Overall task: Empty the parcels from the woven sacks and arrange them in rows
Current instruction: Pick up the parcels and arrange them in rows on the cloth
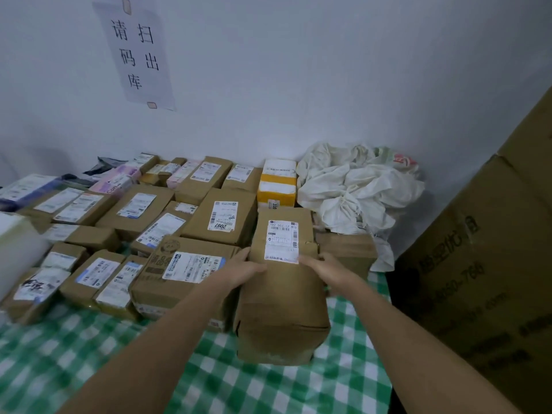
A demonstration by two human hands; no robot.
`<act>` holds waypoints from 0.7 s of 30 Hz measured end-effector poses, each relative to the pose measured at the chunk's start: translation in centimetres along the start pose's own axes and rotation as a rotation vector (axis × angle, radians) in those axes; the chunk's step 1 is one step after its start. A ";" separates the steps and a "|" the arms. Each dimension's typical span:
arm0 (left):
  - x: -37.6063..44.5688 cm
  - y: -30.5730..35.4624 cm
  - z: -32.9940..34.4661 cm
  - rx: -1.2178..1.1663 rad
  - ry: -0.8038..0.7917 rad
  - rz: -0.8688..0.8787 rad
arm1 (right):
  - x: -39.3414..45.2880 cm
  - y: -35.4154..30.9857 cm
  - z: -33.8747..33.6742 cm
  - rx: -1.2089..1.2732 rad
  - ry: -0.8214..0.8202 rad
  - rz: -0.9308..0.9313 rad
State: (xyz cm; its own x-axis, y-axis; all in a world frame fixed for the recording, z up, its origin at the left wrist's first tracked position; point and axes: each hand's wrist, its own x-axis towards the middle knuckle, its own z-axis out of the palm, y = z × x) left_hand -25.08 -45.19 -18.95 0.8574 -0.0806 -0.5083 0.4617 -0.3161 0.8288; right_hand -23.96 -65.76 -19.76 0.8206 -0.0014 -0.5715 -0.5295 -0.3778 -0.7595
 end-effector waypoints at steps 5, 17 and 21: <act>2.8 -0.1 0.7 0.187 0.101 0.041 | 4.0 0.1 1.1 -0.108 0.043 -0.109; 10.4 2.9 -0.8 0.387 0.115 -0.020 | 11.3 -3.3 -0.3 -0.232 -0.027 -0.150; 10.8 3.6 1.0 0.696 0.191 -0.075 | 11.6 -3.1 -1.3 -0.241 -0.109 -0.172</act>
State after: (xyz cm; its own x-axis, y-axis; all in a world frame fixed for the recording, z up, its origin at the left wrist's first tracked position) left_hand -14.42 -48.17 -21.71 0.8831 0.1116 -0.4558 0.3240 -0.8476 0.4202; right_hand -12.56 -65.82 -23.65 0.8587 0.1762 -0.4812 -0.3084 -0.5723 -0.7598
